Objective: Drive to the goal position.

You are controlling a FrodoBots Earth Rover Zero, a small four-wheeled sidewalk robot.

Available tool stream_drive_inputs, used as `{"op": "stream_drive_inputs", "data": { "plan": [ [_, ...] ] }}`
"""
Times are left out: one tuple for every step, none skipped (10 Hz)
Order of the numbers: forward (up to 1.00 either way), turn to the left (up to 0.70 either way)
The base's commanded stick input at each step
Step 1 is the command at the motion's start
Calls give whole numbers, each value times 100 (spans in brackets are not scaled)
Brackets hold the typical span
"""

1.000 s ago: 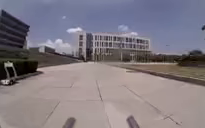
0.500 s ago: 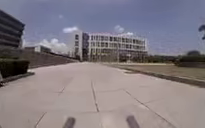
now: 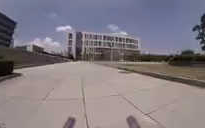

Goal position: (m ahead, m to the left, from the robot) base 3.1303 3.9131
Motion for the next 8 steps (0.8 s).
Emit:
{"op": "stream_drive_inputs", "data": {
  "plan": [
    [70, 0],
    [70, 27],
    [70, 27],
    [70, 27],
    [70, 4],
    [70, 0],
    [70, 0],
    [70, 0]
  ]
}}
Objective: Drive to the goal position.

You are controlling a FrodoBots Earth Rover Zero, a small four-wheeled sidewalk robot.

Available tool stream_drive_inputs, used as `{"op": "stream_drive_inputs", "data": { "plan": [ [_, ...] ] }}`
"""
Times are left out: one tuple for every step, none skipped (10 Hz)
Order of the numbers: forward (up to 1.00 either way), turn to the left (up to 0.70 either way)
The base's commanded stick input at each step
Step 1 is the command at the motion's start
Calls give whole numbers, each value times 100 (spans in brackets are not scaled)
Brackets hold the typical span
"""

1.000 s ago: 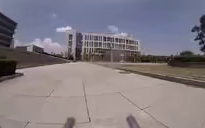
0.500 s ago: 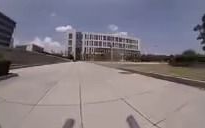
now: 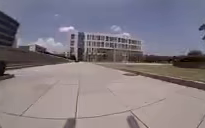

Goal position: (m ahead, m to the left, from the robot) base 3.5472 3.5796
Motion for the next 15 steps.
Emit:
{"op": "stream_drive_inputs", "data": {
  "plan": [
    [70, 27],
    [70, 27],
    [70, 27],
    [70, 15],
    [70, 0],
    [70, 0],
    [70, -6],
    [70, -21],
    [70, 0],
    [70, 0],
    [70, 0],
    [70, 0],
    [70, -11],
    [70, -27],
    [70, -27]
  ]
}}
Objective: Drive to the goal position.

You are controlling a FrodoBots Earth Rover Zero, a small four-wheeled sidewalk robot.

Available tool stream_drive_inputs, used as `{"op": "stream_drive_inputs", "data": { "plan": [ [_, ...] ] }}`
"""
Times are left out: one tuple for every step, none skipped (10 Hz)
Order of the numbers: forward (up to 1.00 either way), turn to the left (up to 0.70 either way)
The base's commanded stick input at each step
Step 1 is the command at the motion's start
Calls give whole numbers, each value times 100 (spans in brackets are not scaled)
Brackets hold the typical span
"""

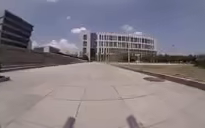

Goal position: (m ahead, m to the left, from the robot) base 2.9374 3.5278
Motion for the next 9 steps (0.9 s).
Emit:
{"op": "stream_drive_inputs", "data": {
  "plan": [
    [70, -27],
    [70, -19],
    [70, -1],
    [70, 0],
    [70, 0],
    [70, 0],
    [70, 0],
    [70, 0],
    [70, 0]
  ]
}}
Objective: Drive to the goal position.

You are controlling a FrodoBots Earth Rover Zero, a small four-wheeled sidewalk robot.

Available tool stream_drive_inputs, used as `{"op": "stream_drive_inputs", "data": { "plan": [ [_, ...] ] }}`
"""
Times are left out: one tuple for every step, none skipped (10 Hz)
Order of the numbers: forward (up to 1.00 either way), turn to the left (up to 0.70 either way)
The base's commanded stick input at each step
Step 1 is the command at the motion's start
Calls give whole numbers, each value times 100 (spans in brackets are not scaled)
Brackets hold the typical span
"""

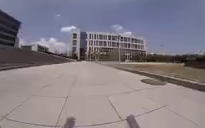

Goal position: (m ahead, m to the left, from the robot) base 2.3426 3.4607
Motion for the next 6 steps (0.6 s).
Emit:
{"op": "stream_drive_inputs", "data": {
  "plan": [
    [70, 0],
    [70, 0],
    [70, 0],
    [70, 0],
    [70, 0],
    [70, 0]
  ]
}}
